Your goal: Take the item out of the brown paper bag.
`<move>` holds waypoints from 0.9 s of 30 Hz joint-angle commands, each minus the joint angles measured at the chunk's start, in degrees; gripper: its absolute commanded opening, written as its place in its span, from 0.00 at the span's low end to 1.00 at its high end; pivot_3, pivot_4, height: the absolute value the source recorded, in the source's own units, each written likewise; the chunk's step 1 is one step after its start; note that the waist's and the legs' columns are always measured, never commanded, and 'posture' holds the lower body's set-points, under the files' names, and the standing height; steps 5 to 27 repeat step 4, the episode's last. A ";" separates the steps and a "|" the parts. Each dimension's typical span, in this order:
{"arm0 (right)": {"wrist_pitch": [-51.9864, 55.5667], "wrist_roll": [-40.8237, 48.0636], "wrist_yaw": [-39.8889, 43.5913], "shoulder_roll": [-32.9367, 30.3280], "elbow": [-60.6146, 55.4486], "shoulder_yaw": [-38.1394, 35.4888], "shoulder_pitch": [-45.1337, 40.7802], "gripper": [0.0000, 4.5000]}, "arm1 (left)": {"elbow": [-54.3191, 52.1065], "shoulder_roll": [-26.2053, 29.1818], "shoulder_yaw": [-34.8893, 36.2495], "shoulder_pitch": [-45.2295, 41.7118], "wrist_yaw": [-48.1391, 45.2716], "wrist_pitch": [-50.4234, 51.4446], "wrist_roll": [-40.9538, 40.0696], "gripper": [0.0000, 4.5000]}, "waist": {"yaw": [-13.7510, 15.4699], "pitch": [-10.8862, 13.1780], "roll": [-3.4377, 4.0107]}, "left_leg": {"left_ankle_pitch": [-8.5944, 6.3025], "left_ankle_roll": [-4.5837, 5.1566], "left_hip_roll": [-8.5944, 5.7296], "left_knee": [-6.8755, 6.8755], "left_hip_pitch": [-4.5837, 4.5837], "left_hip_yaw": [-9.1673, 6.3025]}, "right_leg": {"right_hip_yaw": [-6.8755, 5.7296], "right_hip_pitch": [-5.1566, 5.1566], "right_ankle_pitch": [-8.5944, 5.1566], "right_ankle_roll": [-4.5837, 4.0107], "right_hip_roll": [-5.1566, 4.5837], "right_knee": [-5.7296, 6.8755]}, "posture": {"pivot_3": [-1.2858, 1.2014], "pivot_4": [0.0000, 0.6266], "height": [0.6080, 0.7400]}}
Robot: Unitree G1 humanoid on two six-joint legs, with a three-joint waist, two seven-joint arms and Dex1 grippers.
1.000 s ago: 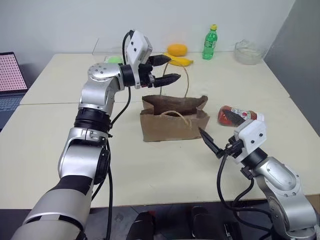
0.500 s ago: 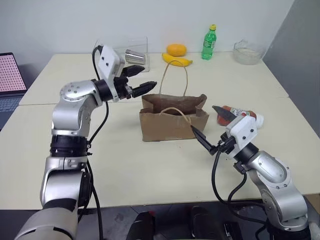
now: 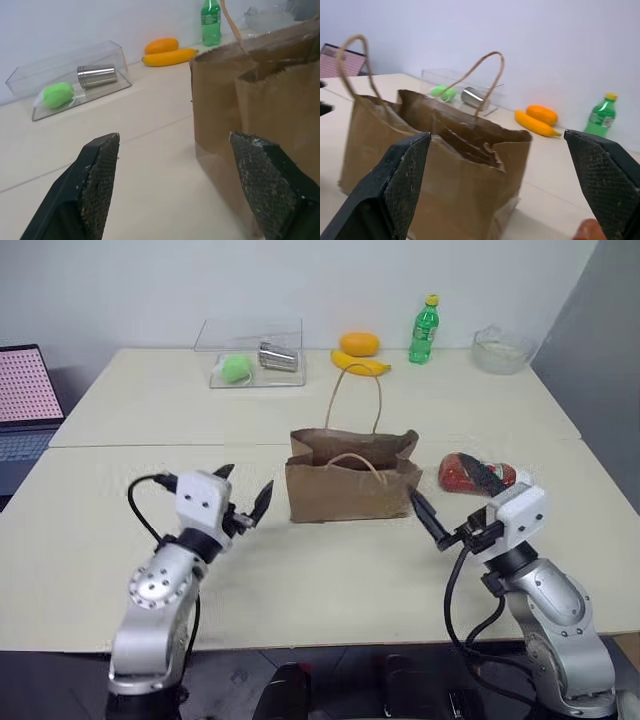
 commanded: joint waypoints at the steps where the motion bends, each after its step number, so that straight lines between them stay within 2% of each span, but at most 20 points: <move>1: -3.78 -0.05 -0.33 0.46 -0.53 -0.06 0.65 1.00 | -3.15 -0.95 -2.18 0.98 0.88 -4.19 0.92 0.82 | 0.05 0.00 0.01 | -0.01 0.01 0.00 0.00 0.02 0.01 | 0.01 0.02 0.00 0.00 0.00 0.00 | 0.52 0.24 1.00; 4: -4.17 0.24 -0.34 0.51 -0.45 0.68 0.66 1.00 | -1.32 -1.79 -3.05 0.89 0.15 -7.32 -0.11 0.82 | 0.03 0.00 0.01 | -0.01 0.01 0.02 -0.02 0.05 0.08 | 0.05 0.01 0.00 0.00 0.01 0.00 | 0.52 0.24 1.00; 27: -4.17 0.24 -0.34 0.51 -0.45 0.68 0.66 1.00 | -1.32 -1.79 -3.05 0.89 0.15 -7.32 -0.11 0.82 | 0.03 0.00 0.01 | -0.01 0.01 0.02 -0.02 0.05 0.08 | 0.05 0.01 0.00 0.00 0.01 0.00 | 0.52 0.24 1.00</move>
